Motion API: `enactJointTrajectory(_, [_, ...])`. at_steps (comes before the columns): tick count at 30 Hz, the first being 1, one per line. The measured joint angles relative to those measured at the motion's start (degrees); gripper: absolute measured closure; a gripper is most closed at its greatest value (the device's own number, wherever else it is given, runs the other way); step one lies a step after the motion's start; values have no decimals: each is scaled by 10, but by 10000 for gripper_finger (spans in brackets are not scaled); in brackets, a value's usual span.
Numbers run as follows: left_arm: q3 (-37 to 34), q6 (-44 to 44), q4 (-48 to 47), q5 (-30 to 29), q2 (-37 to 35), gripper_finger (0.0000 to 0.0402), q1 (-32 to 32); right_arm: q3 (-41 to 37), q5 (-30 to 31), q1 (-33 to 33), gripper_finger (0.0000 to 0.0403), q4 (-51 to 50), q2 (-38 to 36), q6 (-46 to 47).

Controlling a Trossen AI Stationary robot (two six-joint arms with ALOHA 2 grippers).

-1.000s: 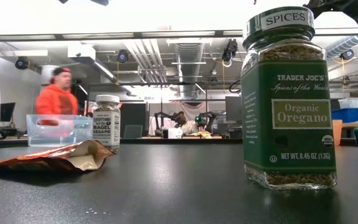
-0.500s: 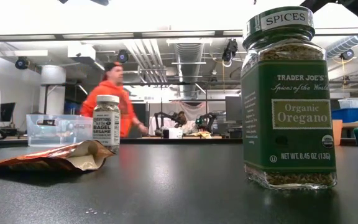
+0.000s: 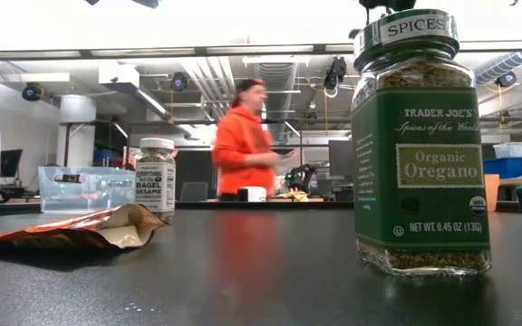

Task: Sort spices by type
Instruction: Put the bottom orange seasoning pack into the transparent bin

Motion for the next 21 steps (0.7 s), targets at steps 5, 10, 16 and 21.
enactJointTrajectory(5, [0,-14,0,10,11,401,0,-19,0,106,172,32,-47,14])
enactJointTrajectory(10, [0,-15,0,66,33,401,0,-64,-1,215,177,72,-75,14])
enactJointTrajectory(16, [0,2,-2,166,60,401,0,-134,-6,312,175,82,-86,14])
enactJointTrajectory(21, [0,2,-29,243,76,401,0,-187,-8,349,179,82,-85,38])
